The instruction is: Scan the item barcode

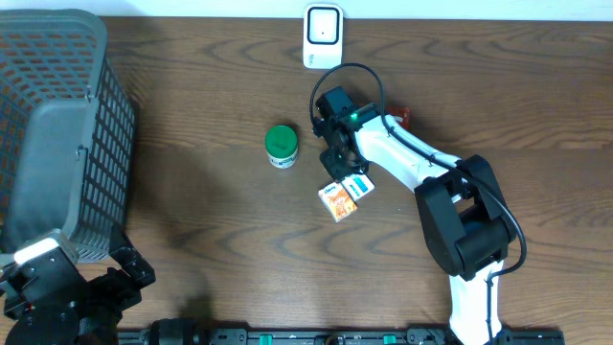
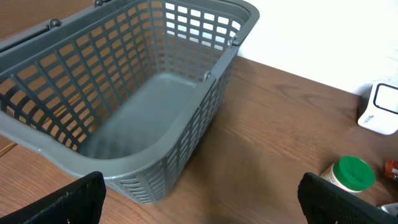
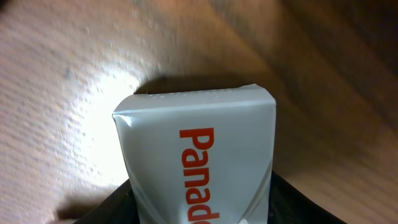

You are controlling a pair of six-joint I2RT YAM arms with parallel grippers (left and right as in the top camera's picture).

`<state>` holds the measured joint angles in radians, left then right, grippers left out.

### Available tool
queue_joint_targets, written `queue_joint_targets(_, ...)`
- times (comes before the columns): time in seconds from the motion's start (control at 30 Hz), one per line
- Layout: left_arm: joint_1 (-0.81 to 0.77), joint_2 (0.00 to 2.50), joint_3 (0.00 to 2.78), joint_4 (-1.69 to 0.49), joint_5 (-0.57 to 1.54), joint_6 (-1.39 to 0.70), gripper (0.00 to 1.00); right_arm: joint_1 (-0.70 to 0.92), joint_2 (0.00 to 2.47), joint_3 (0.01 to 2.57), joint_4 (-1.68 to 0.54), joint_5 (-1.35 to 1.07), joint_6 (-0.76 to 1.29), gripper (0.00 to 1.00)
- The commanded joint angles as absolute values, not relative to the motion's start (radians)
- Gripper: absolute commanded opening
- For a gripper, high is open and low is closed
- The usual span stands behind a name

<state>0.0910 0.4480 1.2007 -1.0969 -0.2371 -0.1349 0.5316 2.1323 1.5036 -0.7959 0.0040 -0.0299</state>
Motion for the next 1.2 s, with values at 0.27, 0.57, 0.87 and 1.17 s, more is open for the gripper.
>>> queue_joint_targets(0.27, 0.094, 0.45, 1.195, -1.099, -0.228, -0.143, 1.0, 0.51, 2.151, 1.495, -0.776, -0.146, 0.03, 0.45)
queue_joint_targets(0.57, 0.094, 0.45, 1.195, -1.099, -0.228, -0.143, 1.0, 0.429, 2.15, 1.532, -0.793, -0.331, 0.03, 0.44)
queue_joint_targets(0.87, 0.094, 0.45, 1.195, -1.099, -0.228, -0.143, 1.0, 0.325, 2.149, 1.545, -0.808, -0.591, 0.03, 0.43)
queue_joint_targets(1.17, 0.094, 0.45, 1.195, -1.099, -0.228, -0.143, 1.0, 0.247, 2.14, 1.545, -0.809, -0.863, 0.03, 0.42)
